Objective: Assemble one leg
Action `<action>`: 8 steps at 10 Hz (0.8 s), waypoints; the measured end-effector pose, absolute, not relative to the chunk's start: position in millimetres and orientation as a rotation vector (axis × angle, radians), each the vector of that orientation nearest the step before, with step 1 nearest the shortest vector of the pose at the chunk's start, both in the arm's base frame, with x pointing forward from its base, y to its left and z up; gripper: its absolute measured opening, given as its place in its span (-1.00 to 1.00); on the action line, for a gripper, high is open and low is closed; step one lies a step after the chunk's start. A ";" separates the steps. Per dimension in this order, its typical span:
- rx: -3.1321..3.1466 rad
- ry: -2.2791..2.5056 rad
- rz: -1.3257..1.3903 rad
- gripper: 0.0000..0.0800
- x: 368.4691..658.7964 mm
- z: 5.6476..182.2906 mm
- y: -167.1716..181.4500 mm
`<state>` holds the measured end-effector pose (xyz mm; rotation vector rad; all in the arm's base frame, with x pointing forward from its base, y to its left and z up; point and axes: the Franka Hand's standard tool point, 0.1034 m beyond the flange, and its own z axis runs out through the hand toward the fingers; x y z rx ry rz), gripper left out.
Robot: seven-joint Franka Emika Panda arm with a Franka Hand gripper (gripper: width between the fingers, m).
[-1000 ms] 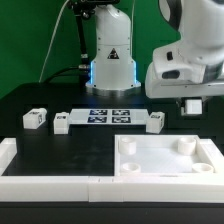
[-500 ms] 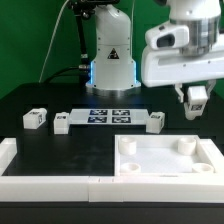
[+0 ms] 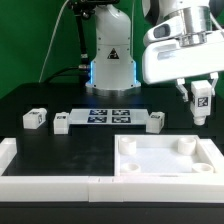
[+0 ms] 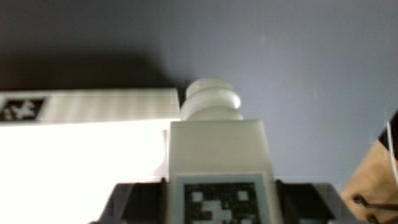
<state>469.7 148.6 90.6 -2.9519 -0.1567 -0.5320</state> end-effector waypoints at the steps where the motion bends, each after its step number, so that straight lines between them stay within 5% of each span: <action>1: -2.962 -0.195 -0.528 -0.28 486.3 99.1 142.9; 4: -2.965 -0.290 -0.572 -0.28 523.0 110.9 132.6; 8: -2.966 -0.298 -0.566 -0.28 518.2 107.8 134.1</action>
Offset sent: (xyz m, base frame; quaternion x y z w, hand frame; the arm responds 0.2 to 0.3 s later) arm 0.0526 -0.0122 0.0099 0.0026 -0.0238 -0.0882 0.9958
